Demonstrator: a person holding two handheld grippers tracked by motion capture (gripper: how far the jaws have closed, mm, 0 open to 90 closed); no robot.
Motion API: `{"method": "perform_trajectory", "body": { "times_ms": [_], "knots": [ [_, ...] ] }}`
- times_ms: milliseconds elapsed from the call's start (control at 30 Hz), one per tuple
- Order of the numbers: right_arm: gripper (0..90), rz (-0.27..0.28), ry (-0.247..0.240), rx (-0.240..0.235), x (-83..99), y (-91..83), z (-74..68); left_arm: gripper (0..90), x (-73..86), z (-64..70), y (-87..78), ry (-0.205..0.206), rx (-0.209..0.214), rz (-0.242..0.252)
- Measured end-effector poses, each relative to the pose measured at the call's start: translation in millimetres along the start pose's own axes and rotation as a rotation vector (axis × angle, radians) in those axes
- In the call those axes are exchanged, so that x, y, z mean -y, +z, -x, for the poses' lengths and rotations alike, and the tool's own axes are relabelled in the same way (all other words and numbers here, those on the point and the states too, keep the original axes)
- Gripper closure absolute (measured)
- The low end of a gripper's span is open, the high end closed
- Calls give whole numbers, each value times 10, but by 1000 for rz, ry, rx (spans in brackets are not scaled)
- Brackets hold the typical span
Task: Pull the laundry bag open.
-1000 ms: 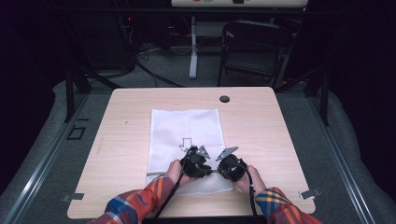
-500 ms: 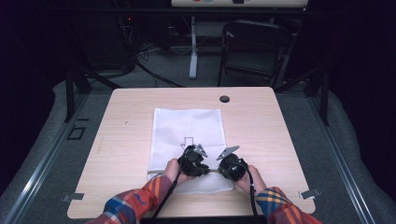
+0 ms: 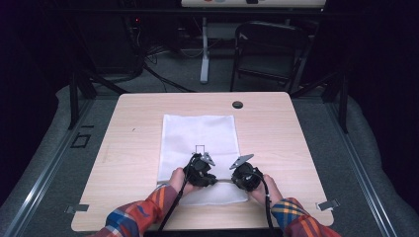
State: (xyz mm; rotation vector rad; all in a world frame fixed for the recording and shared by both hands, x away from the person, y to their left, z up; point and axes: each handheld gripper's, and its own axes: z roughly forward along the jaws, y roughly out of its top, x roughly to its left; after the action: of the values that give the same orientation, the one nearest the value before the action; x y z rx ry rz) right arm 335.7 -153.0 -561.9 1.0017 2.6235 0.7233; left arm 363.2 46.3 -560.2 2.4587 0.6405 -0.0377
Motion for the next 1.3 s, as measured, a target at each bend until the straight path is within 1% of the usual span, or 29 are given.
{"method": "perform_trajectory", "body": {
  "times_ms": [100, 167, 300, 333, 533, 667, 800, 900, 1000, 1033, 1167, 1233, 1300],
  "knots": [
    [900, -10, -10, 0, -5, -7, 6, 808, 8, -4, -5, -4, 5, -2],
    [900, -1, -2, 0, -1, -1, 0, 808, 12, -7, -7, -5, 4, 2],
    [900, -11, -11, 0, -4, -7, 7, 808, 21, -12, -16, -7, 2, 0],
    [900, -10, -9, 1, -4, -7, 7, 808, 27, -14, -22, -14, 3, -1],
    [900, -6, -3, 1, 0, -5, 7, 808, 61, -32, -50, -21, 3, -2],
    [900, -22, -14, -2, -3, -16, 20, 808, 77, -43, -71, -23, 4, -8],
    [900, -23, -13, -1, -3, -17, 20, 808, 90, -54, -80, -22, 4, -10],
    [900, -23, -11, 2, -2, -18, 21, 808, 99, -57, -87, -29, 3, -8],
    [900, -26, -13, 2, -2, -19, 23, 808, 111, -66, -100, -25, 0, -14],
    [900, -24, -12, 4, -1, -19, 22, 808, 114, -64, -103, -33, 0, -13],
    [900, -19, -7, 5, 2, -16, 23, 808, 133, -83, -122, -30, 2, -17],
    [900, -23, -10, 7, 1, -19, 25, 808, 146, -86, -129, -37, 1, -17],
    [900, -23, -9, 6, 1, -19, 25, 808, 153, -93, -135, -35, 0, -19]
  ]
}}
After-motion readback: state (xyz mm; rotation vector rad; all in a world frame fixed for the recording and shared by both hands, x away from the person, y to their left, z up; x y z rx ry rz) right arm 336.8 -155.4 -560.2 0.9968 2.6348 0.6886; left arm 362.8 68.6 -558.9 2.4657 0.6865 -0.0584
